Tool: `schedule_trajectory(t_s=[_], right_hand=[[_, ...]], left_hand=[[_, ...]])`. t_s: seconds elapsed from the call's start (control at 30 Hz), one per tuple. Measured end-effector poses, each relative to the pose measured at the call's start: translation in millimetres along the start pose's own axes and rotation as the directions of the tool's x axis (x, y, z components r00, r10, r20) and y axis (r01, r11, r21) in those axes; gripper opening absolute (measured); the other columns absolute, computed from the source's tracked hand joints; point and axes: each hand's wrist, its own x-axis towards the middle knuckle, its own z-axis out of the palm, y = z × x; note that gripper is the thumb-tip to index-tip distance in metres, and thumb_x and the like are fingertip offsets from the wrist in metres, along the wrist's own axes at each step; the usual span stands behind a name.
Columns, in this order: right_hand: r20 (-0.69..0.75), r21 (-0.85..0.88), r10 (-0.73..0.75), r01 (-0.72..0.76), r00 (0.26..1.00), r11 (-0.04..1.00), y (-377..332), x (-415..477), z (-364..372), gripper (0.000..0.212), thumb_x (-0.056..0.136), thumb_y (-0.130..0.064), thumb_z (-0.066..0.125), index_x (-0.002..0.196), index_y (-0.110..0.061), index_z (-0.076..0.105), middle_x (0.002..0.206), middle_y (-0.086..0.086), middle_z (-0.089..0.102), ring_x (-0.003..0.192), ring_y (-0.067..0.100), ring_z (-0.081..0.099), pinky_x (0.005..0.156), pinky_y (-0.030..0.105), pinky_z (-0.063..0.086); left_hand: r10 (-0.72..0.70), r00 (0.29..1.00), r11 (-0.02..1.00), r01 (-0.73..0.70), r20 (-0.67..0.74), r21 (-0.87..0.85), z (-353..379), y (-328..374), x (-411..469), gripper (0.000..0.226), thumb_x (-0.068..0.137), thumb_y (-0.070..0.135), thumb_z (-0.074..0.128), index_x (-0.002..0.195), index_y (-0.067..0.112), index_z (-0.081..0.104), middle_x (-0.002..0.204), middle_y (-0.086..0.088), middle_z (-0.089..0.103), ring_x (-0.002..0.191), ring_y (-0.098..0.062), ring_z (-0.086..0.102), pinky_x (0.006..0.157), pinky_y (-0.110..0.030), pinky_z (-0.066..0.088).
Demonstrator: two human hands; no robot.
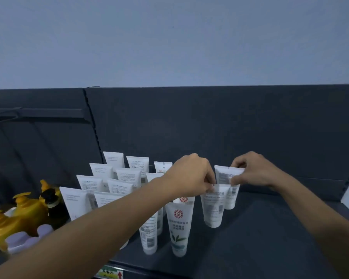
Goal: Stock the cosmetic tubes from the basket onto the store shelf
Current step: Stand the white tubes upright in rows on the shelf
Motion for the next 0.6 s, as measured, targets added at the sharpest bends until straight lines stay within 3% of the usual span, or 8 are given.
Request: schedule_trajectory(t_s=[0.2,0.37,0.47,0.6], right_hand=[[-0.008,0.038,-0.042,0.042,0.999,0.998,11.8,23.4,28.8,0.018,0.065,-0.027,0.091,0.074,-0.026,0.076,0.079,-0.008,0.075,0.082,0.012,0.069,0.071,0.029,0.055],[0.024,0.053,-0.107,0.105,0.994,0.993,12.4,35.1,43.0,0.016,0.068,-0.03,0.09,0.074,-0.028,0.076,0.079,-0.011,0.075,0.081,0.008,0.069,0.071,0.028,0.057],[0.047,0.027,-0.134,0.133,0.99,0.991,13.5,41.2,51.5,0.015,0.071,-0.031,0.089,0.073,-0.032,0.074,0.077,-0.017,0.073,0.077,0.0,0.067,0.063,0.016,0.049],[0.03,0.017,-0.145,0.145,0.989,0.989,20.1,46.5,59.5,0.018,0.073,-0.03,0.09,0.072,-0.033,0.072,0.075,-0.016,0.072,0.075,0.002,0.067,0.063,0.018,0.05]], left_hand=[[0.007,1.0,0.994,-0.009,0.012,0.112,19.9,-5.2,11.8,0.014,0.08,0.043,0.079,0.093,0.037,0.08,0.087,0.015,0.076,0.084,-0.009,0.069,0.082,-0.037,0.058],[0.066,0.998,0.987,-0.063,-0.018,0.15,26.0,-9.5,16.0,0.012,0.087,0.039,0.073,0.096,0.038,0.081,0.092,0.017,0.076,0.088,-0.009,0.065,0.101,-0.038,0.045],[0.079,0.997,0.979,-0.076,-0.012,0.189,28.9,-10.5,17.6,0.013,0.088,0.04,0.071,0.097,0.038,0.08,0.096,0.016,0.076,0.085,-0.01,0.062,0.1,-0.038,0.042],[0.06,0.998,0.976,-0.057,-0.01,0.209,31.3,-12.5,21.0,0.014,0.087,0.035,0.068,0.093,0.038,0.081,0.089,0.015,0.075,0.075,-0.008,0.051,0.095,-0.037,0.043]])
